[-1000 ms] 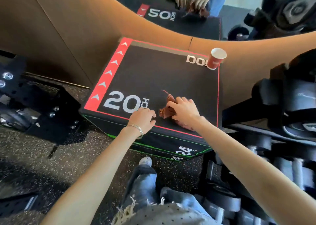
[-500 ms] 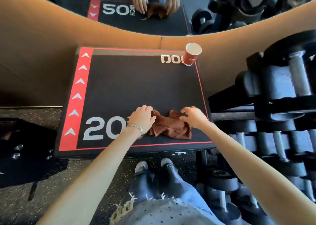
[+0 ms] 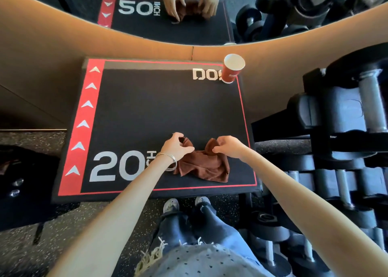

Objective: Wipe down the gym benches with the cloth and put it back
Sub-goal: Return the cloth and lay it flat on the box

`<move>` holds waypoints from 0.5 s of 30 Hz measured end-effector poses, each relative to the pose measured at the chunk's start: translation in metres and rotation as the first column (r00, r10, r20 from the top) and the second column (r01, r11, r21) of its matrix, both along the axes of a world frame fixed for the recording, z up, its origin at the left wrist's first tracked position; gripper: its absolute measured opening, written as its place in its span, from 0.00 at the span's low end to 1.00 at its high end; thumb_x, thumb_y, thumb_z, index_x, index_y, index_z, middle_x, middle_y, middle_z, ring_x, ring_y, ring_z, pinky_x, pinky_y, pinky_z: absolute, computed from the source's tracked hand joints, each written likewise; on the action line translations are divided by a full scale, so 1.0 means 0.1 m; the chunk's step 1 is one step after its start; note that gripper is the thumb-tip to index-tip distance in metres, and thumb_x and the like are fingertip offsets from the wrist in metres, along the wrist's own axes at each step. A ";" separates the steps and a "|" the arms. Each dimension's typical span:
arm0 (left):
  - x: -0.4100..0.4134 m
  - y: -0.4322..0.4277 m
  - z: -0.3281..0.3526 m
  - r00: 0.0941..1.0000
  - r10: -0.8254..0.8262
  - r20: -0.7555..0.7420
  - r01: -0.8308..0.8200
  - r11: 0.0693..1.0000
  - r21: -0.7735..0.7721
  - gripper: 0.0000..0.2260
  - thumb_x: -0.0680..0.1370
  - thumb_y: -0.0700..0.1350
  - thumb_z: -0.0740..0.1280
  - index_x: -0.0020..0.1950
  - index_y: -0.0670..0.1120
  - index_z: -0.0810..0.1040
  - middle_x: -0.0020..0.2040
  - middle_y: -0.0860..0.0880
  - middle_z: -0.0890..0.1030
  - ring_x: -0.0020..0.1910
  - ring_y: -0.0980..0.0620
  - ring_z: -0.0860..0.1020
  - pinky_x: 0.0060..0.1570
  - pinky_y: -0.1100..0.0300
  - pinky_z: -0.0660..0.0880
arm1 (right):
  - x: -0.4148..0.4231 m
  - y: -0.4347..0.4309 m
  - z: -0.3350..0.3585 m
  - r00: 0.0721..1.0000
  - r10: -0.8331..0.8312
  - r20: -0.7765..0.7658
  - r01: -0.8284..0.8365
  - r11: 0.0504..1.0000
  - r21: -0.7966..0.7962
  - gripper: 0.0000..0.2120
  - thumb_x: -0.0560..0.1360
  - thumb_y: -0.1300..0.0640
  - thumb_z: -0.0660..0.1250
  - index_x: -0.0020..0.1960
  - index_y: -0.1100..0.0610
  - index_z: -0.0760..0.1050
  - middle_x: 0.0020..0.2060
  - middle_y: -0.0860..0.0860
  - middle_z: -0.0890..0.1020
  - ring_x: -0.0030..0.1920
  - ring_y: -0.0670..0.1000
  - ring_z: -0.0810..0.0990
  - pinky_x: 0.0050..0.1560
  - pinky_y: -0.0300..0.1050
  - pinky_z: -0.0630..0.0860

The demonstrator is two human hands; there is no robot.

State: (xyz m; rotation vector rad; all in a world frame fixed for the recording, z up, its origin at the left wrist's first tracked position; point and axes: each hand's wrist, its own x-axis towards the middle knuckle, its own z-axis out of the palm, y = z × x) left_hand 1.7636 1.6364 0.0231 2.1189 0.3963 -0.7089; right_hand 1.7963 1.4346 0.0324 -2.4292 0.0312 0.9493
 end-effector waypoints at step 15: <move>0.26 -0.12 -0.02 0.849 0.010 0.528 -0.128 0.974 0.187 0.23 0.72 0.36 0.69 0.67 0.43 0.71 0.63 0.42 0.71 0.63 0.45 0.70 0.65 0.56 0.66 | 0.31 -0.15 0.01 0.820 -0.369 0.438 0.287 0.927 0.243 0.15 0.73 0.70 0.61 0.59 0.61 0.72 0.56 0.58 0.73 0.54 0.53 0.75 0.53 0.38 0.68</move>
